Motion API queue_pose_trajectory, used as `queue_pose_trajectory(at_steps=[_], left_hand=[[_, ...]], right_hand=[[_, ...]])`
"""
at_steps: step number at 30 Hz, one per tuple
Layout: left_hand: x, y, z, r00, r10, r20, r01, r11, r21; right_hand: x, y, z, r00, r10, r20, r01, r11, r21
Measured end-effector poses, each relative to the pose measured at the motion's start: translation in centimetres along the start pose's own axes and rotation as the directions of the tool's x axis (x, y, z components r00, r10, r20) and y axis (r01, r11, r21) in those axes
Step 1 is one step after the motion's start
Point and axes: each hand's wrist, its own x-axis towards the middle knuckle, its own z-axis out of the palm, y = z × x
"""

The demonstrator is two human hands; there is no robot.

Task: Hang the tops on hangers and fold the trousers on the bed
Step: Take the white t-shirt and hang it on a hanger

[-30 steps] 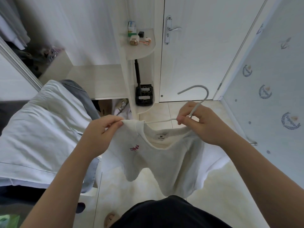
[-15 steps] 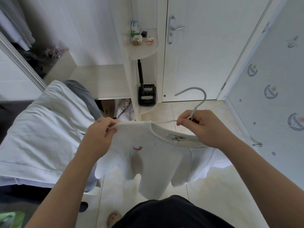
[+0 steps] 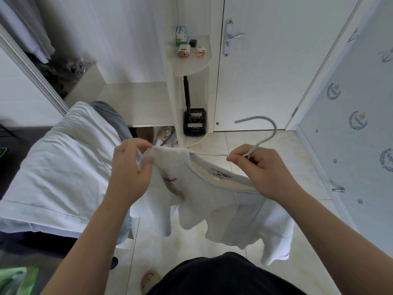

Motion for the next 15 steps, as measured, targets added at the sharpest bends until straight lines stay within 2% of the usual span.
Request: queue_pose_trajectory(at_steps=[2,6,10,12,13,15], left_hand=[[0.0,1.1,0.2,0.989,0.111,0.093,-0.112,0.994,0.007],[0.9,2.4,0.7,0.959,0.179,0.221,-0.188,0.982,0.019],[1.2,2.4,1.1,0.972,0.171,0.161,-0.154,0.981,-0.114],[1.1,1.9,1.0,0.991,0.088,0.103,-0.067,0.979,-0.192],[1.1,1.4,0.8,0.996,0.049,0.075,-0.031,0.976,-0.215],[1.3,0.3,0.0,0.999,0.015,0.029,-0.008,0.978,-0.21]], right_hand=[[0.1,-0.5,0.4,1.0,-0.028,0.0,0.028,1.0,-0.013],[0.5,-1.0,0.7,0.998,-0.048,0.028,0.049,0.998,-0.026],[0.9,0.1,0.2,0.999,0.015,0.045,-0.013,0.999,-0.035],[0.8,1.5,-0.9,0.993,0.036,0.111,-0.019,0.989,-0.147],[0.7,2.6,-1.7,0.984,0.069,0.162,-0.034,0.977,-0.209],[0.3,5.0,-3.6,0.946,0.223,0.234,-0.149,0.943,-0.298]])
